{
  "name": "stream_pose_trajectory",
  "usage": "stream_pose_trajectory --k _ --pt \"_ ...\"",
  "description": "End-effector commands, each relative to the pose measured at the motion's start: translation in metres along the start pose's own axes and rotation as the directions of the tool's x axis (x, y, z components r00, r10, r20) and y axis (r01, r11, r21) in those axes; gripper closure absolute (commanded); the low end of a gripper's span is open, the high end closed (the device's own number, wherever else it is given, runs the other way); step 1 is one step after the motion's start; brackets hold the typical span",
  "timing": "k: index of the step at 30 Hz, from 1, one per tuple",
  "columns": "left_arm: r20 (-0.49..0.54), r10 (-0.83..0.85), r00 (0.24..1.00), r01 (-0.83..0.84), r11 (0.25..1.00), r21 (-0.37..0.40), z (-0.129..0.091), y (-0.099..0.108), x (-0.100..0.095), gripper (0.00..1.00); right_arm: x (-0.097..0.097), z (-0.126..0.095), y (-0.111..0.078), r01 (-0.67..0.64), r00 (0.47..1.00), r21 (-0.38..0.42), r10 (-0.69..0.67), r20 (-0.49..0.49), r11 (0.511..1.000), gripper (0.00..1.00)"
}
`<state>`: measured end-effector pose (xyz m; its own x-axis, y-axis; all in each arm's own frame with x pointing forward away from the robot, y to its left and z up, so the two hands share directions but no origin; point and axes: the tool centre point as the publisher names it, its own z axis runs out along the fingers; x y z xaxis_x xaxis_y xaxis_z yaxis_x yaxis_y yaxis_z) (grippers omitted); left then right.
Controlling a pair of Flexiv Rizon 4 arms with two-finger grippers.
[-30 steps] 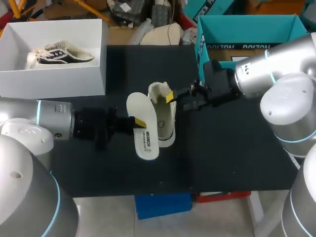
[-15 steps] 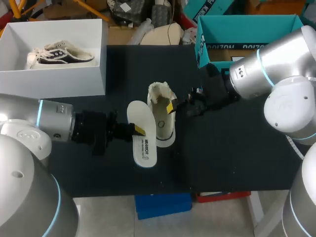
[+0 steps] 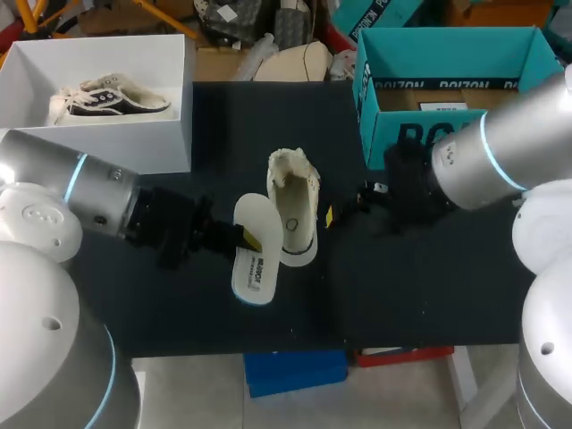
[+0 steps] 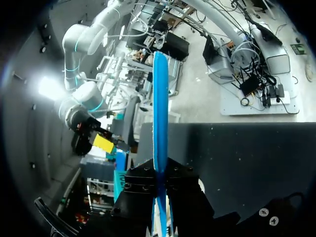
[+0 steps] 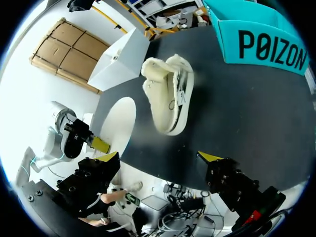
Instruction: Take the shoe out of the shoebox, open the shoe tongue, remove and reinsert the insole, then place the shoe into the shoebox
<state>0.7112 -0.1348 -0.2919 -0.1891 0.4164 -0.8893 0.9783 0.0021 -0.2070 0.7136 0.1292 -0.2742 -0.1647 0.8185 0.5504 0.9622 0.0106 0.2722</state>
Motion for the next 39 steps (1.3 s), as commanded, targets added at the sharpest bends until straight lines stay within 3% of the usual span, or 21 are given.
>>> stream_pose_trajectory --k 1,13,17,25,28,39 --pt "-0.016 -0.007 1.000 0.007 1.000 0.003 0.004 -0.001 0.000 1.00 -0.006 -0.018 -0.016 -0.010 1.000 -0.053 0.010 0.011 0.999 0.00" --pt "-0.068 -0.100 0.993 0.106 0.991 0.087 0.011 -0.007 -0.001 1.00 -0.013 -0.028 -0.023 -0.043 0.998 -0.078 0.047 0.042 0.996 0.00" --pt "-0.037 -0.155 0.987 0.159 0.961 0.227 0.014 -0.012 -0.002 1.00 -0.013 -0.028 -0.023 -0.043 0.998 -0.078 0.047 0.042 0.996 0.00" --pt "-0.114 -0.156 0.981 0.187 0.912 0.364 0.033 -0.003 0.003 1.00 -0.013 -0.028 -0.023 -0.043 0.998 -0.078 0.047 0.042 0.996 0.00" --pt "-0.142 -0.146 0.979 0.190 0.906 0.379 0.042 0.006 0.003 1.00 -0.013 -0.028 -0.023 -0.043 0.998 -0.078 0.047 0.042 0.996 0.00" --pt "-0.268 -0.098 0.958 0.184 0.929 0.320 0.056 0.035 0.002 1.00 -0.013 -0.028 -0.023 -0.043 0.998 -0.078 0.047 0.042 0.996 0.00"
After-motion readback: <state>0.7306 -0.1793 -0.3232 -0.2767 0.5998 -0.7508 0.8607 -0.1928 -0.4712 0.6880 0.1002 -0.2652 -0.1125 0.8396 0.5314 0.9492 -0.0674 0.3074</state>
